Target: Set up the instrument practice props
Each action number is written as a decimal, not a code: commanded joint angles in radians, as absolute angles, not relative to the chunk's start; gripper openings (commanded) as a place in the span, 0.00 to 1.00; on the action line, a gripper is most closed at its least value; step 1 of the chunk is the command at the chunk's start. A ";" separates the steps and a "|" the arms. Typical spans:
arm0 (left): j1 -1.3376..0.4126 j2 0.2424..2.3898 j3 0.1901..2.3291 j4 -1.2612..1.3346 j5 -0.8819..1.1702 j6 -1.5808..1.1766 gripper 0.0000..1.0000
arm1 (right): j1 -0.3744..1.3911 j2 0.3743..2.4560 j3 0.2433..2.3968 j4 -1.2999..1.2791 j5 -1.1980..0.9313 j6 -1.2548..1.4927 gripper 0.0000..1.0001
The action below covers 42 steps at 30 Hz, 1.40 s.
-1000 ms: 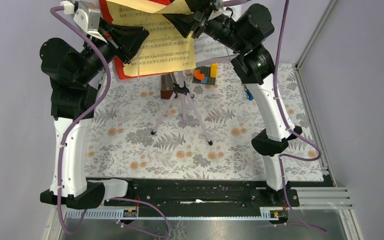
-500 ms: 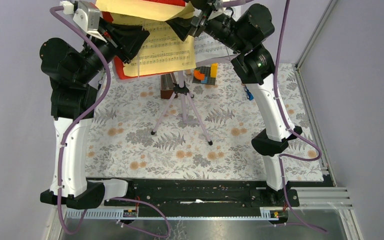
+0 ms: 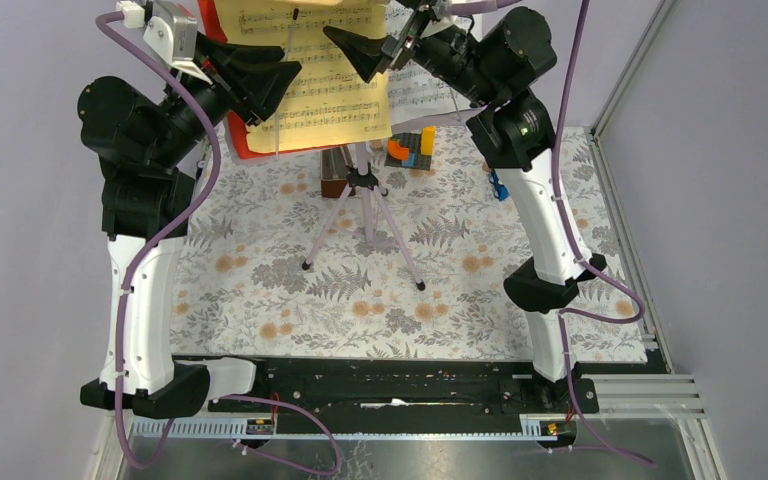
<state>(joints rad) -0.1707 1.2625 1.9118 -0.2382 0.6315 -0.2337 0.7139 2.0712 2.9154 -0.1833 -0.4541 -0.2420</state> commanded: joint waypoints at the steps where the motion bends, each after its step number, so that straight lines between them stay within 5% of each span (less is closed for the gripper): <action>1: -0.168 1.237 1.951 -0.179 0.629 -0.239 0.44 | 0.725 2.023 2.955 -0.167 -0.418 -0.269 0.91; 31: -0.168 1.187 1.974 -0.214 0.603 -0.215 0.76 | 0.724 1.890 2.903 -0.377 -0.362 -0.373 0.99; 42: -0.167 1.068 1.911 -0.317 0.526 -0.137 0.96 | 0.723 1.701 2.690 -0.557 -0.244 -0.389 0.99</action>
